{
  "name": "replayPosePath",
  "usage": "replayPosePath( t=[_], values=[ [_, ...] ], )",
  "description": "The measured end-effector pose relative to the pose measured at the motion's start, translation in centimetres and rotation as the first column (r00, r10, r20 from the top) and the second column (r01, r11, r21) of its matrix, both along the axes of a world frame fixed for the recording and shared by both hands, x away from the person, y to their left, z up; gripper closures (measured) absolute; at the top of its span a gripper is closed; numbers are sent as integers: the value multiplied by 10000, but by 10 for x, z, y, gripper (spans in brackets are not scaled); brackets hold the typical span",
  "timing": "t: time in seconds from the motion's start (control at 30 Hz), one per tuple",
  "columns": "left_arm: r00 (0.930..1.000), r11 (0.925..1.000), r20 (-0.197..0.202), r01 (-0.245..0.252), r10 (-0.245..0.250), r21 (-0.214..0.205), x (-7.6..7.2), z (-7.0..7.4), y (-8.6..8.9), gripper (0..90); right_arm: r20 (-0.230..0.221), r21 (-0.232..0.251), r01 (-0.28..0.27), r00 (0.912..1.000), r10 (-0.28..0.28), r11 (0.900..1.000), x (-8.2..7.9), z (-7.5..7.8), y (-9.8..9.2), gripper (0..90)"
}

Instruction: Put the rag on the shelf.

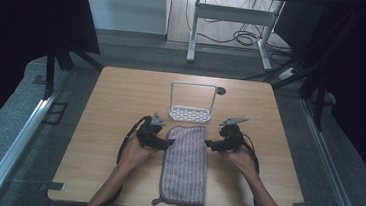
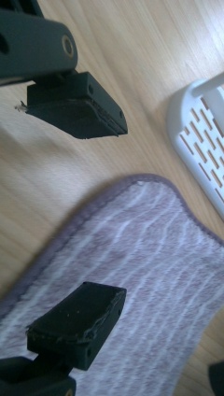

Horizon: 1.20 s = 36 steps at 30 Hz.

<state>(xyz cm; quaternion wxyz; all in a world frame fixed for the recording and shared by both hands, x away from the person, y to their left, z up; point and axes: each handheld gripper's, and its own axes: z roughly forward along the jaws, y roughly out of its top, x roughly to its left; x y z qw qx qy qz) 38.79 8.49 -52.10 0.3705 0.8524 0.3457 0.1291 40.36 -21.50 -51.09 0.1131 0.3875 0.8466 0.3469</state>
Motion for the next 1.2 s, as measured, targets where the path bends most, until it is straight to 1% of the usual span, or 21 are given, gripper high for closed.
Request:
replayPosePath(
  t=[0.1, 0.2, 0.27, 0.37, 0.43, 0.5, 0.53, 0.57, 0.6, 0.67, 0.7, 0.73, 0.77, 0.87, 0.93, 1.0, 1.03, 1.1, 1.13, 1.17, 1.2],
  values=[
    [10000, 10000, 58, 2, -2, 66, 4, -3, -4, 205, 25, 22, -55, 10000, 55, 10000, 4, -2, 8, 250],
    [9998, 9998, 90, -149, 148, 115, 9, -7, -6, 223, 31, 25, -102, 9999, 102, 9999, 7, -4, 14, 277],
    [9998, 9999, 71, -165, 165, 18, 11, -9, -6, 229, 68, -96, -99, 9999, 100, 9999, 7, -6, 18, 296],
    [9997, 9997, 119, -220, 219, 81, 13, -13, -6, 251, -10, -317, -99, 10000, 99, 9994, 8, -11, 21, 322],
    [9993, 9994, 158, -327, 325, 114, 13, -15, -7, 272, -34, -283, -116, 9999, 115, 9995, 10, -14, 22, 334],
    [9994, 9993, 94, -341, 340, 174, 14, -18, -8, 304, 13, -360, -190, 9998, 191, 9992, 11, -18, 26, 385],
    [9996, 9994, -14, -279, 279, 184, 14, -20, -9, 304, 13, -360, -190, 9998, 191, 9992, 11, -18, 26, 385],
    [9997, 9998, -121, -201, 202, 10, 15, -21, -9, 331, -63, -360, -242, 9997, 240, 9991, 12, -19, 28, 408],
    [9996, 9995, -203, -216, 212, -211, 14, -22, -8, 379, -24, -357, -281, 9996, 281, 9990, 12, -20, 29, 427],
    [9993, 9992, -214, -304, 299, -247, 12, -22, -9, 422, -47, -340, -420, 9991, 418, 9985, 11, -19, 31, 543],
    [9991, 9989, -275, -320, 311, -331, 9, -21, -11, 535, -73, -324, -518, 9986, 516, 9981, 9, -18, 33, 617],
    [9991, 9989, -275, -320, 311, -331, 9, -21, -11, 584, -73, -324, -518, 9986, 516, 9981, 9, -18, 33, 617],
    [9989, 9988, -370, -312, 298, -378, 8, -20, -12, 584, -89, -271, -540, 9985, 538, 9982, 8, -18, 33, 667],
    [9974, 9969, -707, -224, 171, -754, 7, -21, -13, 769, -208, -195, -654, 9977, 650, 9977, 5, -18, 35, 778],
    [9965, 9958, -812, -245, 173, -879, 7, -21, -13, 813, -106, -387, -731, 9973, 728, 9966, 3, -16, 37, 816],
    [9976, 9942, -670, -246, 176, -1049, 5, -19, -12, 824, 42, -575, -852, 9963, 855, 9947, 1, -13, 39, 826],
    [9986, 9933, -514, -181, 123, -1141, 4, -16, -11, 826, 133, -534, -911, 9957, 919, 9944, 0, -11, 38, 826],
    [9993, 9894, -368, -99, 46, -1452, 2, -6, -9, 827, 277, -320, -954, 9950, 963, 9949, -1, -4, 36, 827],
    [9998, 9883, -220, -13, -21, -1526, 1, 0, -8, 826, 439, -81, -963, 9944, 966, 9953, -3, 5, 33, 827],
    [10000, 9879, -45, 62, -70, -1549, 0, 6, -8, 826, 569, 42, -1020, 9932, 1016, 9948, -4, 9, 32, 827],
    [9999, 9875, 76, 113, -102, -1571, -1, 13, -7, 826, 569, 42, -1020, 9932, 1016, 9948, -4, 9, 32, 827]
  ],
)
